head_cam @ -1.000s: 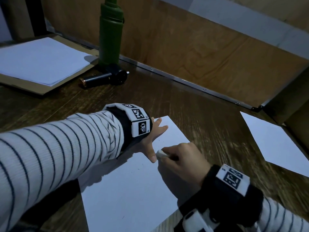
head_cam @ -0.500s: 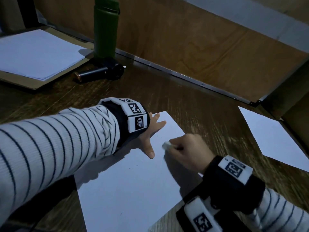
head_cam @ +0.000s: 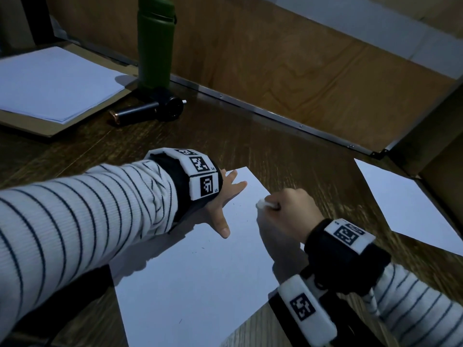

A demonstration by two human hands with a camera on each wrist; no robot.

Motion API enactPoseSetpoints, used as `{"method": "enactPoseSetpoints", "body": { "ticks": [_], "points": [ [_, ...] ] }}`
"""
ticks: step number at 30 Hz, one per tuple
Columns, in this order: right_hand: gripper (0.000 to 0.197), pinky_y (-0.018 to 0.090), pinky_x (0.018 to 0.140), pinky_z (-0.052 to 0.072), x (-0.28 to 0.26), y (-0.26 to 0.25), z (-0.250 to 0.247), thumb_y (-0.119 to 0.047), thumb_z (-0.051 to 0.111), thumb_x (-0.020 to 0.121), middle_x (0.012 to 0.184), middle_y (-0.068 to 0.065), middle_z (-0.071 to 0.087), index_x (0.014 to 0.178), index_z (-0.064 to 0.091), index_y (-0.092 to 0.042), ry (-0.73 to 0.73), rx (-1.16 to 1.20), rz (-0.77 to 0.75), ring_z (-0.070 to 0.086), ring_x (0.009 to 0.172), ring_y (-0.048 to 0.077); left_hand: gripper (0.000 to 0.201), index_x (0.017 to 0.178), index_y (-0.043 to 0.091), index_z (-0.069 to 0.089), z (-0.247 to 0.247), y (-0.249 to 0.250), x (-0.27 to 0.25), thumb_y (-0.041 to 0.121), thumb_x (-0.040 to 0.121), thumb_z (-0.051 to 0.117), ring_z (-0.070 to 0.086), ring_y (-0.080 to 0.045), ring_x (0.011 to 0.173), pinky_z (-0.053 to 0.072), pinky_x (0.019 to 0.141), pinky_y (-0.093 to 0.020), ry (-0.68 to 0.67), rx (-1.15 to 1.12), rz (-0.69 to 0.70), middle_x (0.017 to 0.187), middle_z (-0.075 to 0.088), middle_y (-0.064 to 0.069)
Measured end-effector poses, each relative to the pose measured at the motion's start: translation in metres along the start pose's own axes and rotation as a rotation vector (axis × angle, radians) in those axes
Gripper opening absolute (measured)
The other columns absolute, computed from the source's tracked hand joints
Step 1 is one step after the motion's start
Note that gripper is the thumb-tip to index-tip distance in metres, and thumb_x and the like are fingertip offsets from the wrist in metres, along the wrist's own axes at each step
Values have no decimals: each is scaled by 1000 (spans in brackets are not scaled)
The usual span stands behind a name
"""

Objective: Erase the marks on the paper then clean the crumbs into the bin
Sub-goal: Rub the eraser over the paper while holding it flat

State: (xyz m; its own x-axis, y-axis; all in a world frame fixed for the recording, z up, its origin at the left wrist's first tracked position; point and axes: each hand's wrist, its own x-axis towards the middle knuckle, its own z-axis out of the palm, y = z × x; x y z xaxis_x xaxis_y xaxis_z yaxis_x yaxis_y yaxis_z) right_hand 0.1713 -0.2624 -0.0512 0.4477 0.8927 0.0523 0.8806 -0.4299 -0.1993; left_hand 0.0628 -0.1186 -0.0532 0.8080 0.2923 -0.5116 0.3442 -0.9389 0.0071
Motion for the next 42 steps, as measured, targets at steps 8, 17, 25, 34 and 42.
{"method": "enactPoseSetpoints", "body": {
  "ticks": [8, 17, 25, 34, 42],
  "points": [
    [48, 29, 54, 29, -14, -23, 9, -30, 52, 87, 48, 3, 32, 47, 30, -16, -92, -11, -166, 30, 49, 18, 129, 146, 27, -22, 1, -1, 4, 75, 61, 63, -14, -28, 145, 4, 114, -54, -11, 16, 0, 156, -23, -6],
    [42, 30, 53, 26, -13, -29, 7, -29, 50, 88, 49, 0, 35, 50, 42, -14, -60, 0, -189, 35, 52, 19, 132, 147, 27, -20, 5, -4, 8, 78, 57, 63, -14, -29, 145, 3, 114, -55, 13, 11, 6, 156, -22, -7],
    [41, 28, 47, 26, 15, 0, 4, -19, 50, 82, 50, 4, 31, 46, 32, -9, 22, 8, 38, 33, 61, 30, 138, 146, 32, -19, 8, -7, 7, 83, 41, 54, -14, -27, 146, 2, 113, -57, 26, -35, 20, 157, -22, -3],
    [46, 26, 50, 28, -8, -32, 10, -29, 52, 87, 46, 3, 34, 47, 34, -14, -104, 14, -197, 32, 47, 19, 128, 147, 26, -21, 8, -5, 9, 74, 63, 63, -15, -28, 145, 2, 115, -52, 24, 3, 15, 155, -24, -7],
    [40, 27, 46, 24, 15, -25, 5, -20, 48, 82, 49, 2, 35, 44, 34, -15, -10, -6, -28, 35, 52, 23, 141, 147, 27, -19, 14, -6, 12, 81, 40, 56, -13, -27, 146, 5, 114, -54, 59, -24, 24, 157, -20, -6]
  ]
}}
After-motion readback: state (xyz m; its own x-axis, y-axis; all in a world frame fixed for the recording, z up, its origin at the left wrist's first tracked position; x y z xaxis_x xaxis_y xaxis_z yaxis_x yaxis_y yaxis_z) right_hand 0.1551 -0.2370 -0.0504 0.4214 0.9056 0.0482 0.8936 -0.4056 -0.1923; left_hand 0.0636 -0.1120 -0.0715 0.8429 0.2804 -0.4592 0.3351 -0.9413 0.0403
